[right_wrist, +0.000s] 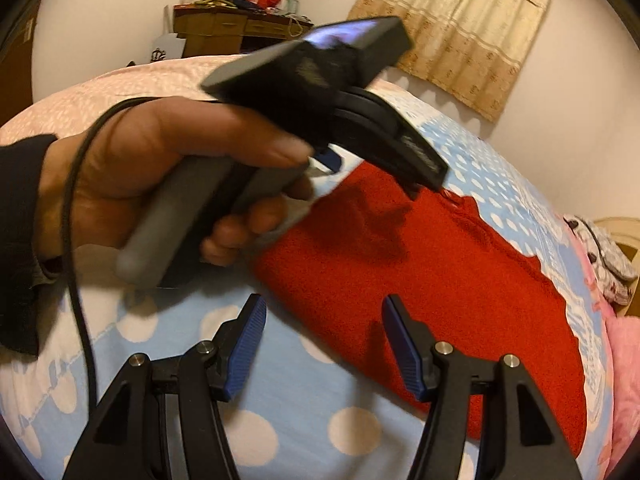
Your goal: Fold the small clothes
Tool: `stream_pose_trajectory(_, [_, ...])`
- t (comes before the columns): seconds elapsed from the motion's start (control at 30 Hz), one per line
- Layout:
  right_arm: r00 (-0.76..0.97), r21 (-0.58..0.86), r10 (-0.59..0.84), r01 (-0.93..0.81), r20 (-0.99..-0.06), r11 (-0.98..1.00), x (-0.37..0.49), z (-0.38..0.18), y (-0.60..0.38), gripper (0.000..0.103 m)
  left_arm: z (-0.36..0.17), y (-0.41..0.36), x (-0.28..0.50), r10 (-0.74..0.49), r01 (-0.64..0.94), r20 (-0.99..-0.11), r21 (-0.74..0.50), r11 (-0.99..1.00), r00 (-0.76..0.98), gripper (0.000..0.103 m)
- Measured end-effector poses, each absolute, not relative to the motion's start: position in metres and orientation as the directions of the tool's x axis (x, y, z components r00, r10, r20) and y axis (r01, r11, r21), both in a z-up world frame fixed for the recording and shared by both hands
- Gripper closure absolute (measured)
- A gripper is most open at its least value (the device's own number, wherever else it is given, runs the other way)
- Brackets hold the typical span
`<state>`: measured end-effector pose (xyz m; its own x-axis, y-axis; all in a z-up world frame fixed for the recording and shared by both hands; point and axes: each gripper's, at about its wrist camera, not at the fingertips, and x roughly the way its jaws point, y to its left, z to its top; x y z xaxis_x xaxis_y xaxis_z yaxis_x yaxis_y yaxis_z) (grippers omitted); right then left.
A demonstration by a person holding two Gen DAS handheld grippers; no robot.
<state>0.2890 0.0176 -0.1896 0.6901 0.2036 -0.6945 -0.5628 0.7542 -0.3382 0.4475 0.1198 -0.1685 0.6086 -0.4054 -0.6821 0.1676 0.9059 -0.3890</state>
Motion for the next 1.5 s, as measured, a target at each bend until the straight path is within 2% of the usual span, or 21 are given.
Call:
stream_pose_trajectory(0.23, [0.703,-0.348,0.182,-0.54,-0.688,0.767,0.298,-0.195,0.021,0.042,-0.171,0.118,0.459,-0.423,0.18,-0.678,-0.401,0.898,0.601,0.027])
stream_pose_trajectory(0.43, [0.71,-0.369,0.169,-0.535,-0.683,0.76,0.302,-0.199,0.027,0.043,-0.177,0.138,0.463,-0.471,0.136,-0.63,-0.504,0.853,0.617,0.036])
stream_pose_trajectory(0.57, [0.703,-0.367,0.169,-0.542,-0.691,0.756,0.301,-0.202,0.031,0.064,-0.175,0.131,0.462,-0.463,0.159,-0.638,-0.475,0.866,0.615,0.042])
stream_pose_trajectory(0.6, [0.701,-0.367,0.165,-0.541,-0.694,0.757,0.302,-0.202,0.032,0.072,-0.175,0.129,0.462,-0.465,0.166,-0.64,-0.471,0.866,0.612,0.051])
stream_pose_trajectory(0.63, [0.697,-0.362,0.165,-0.543,-0.698,0.758,0.304,-0.203,0.031,0.076,-0.175,0.129,0.463,-0.471,0.171,-0.642,-0.473,0.864,0.605,0.059])
stream_pose_trajectory(0.67, [0.692,-0.355,0.168,-0.546,-0.702,0.759,0.305,-0.203,0.031,0.083,-0.178,0.128,0.465,-0.492,0.18,-0.645,-0.488,0.854,0.585,0.079])
stream_pose_trajectory(0.7, [0.69,-0.352,0.17,-0.546,-0.703,0.76,0.305,-0.202,0.031,0.09,-0.18,0.129,0.467,-0.514,0.186,-0.641,-0.509,0.841,0.57,0.083])
stream_pose_trajectory(0.77, [0.687,-0.347,0.176,-0.551,-0.705,0.759,0.306,-0.198,0.03,0.092,-0.178,0.131,0.467,-0.513,0.181,-0.637,-0.512,0.839,0.576,0.087])
stream_pose_trajectory(1.07, [0.677,-0.298,0.213,-0.554,-0.704,0.778,0.301,-0.182,0.015,0.094,-0.17,0.128,0.462,-0.496,0.153,-0.652,-0.509,0.847,0.574,0.089])
stream_pose_trajectory(1.2, [0.67,-0.234,0.245,-0.54,-0.7,0.809,0.306,-0.172,-0.002,0.094,-0.166,0.134,0.464,-0.558,0.124,-0.611,-0.605,0.787,0.561,0.089])
stream_pose_trajectory(1.43, [0.683,-0.15,0.284,-0.502,-0.673,0.852,0.307,-0.153,-0.038,0.096,-0.149,0.122,0.466,-0.598,0.114,-0.561,-0.667,0.736,0.572,0.09])
stream_pose_trajectory(1.5, [0.688,-0.146,0.282,-0.493,-0.668,0.857,0.308,-0.15,-0.044,0.096,-0.14,0.112,0.465,-0.592,0.139,-0.555,-0.65,0.747,0.585,0.09])
